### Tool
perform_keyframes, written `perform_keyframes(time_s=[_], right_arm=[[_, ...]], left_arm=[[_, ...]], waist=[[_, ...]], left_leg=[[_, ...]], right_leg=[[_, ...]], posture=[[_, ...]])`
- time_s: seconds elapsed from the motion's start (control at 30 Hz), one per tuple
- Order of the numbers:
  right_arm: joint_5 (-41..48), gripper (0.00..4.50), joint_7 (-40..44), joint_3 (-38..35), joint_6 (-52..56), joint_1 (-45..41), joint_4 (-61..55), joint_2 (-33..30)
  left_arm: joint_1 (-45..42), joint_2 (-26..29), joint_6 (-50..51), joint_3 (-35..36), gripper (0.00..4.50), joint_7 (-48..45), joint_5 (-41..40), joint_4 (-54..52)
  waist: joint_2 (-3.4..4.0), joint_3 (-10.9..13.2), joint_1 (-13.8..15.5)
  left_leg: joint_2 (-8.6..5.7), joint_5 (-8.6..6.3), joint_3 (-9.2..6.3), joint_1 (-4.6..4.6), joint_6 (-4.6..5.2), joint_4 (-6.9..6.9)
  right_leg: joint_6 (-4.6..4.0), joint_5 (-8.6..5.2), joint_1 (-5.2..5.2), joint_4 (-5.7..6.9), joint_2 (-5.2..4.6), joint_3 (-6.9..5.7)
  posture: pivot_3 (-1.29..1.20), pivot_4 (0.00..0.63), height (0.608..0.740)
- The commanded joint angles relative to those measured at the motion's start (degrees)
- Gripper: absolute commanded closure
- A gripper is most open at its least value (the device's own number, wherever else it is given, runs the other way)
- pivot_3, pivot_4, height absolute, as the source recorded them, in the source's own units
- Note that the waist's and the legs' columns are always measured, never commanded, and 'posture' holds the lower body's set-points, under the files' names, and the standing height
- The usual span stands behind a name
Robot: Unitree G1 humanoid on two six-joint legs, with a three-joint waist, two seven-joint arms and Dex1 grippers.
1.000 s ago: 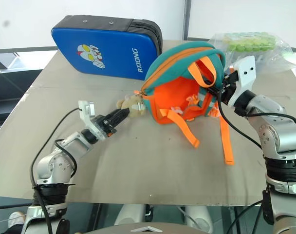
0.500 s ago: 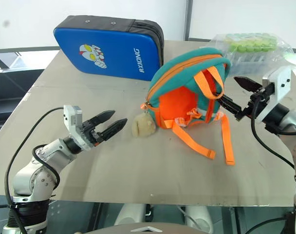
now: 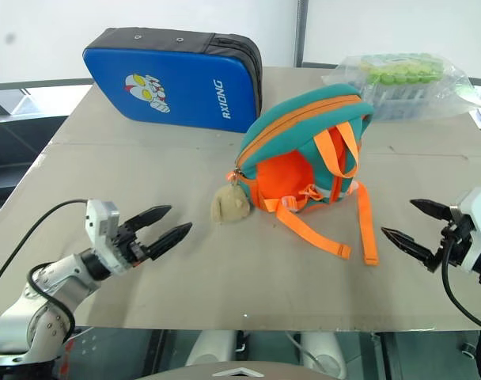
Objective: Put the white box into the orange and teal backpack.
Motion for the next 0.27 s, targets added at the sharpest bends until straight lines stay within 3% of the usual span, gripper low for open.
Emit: perform_keyframes(time_s=[0.03, 0.27], right_arm=[[-3.86, 0.0, 2.41, -2.71, -6.09, 2.76, 2.94, 0.59], [-5.27, 0.0, 3.67, -3.38, -10.85, 3.57, 7.5, 1.82]], left_arm=[[3.06, 1.22, -2.81, 3.76, 0.02, -1.91, 1.07, -0.45], [8.05, 0.99, -2.48, 7.76, 0.02, -1.88, 0.25, -0.92]], waist=[[0.0, 0.0, 0.08], [0.0, 0.0, 0.11]], left_leg=[[0.0, 0.0, 0.01, 0.0, 0.0, 0.0], [0.02, -0.01, -0.03, 0.0, -0.01, -0.02]], right_leg=[[-0.01, 0.0, 0.0, 0.0, 0.0, 0.0], [0.0, -0.01, -0.02, -0.01, -0.03, 0.04]], posture=[[0.0, 0.15, 0.74], [0.0, 0.15, 0.74]])
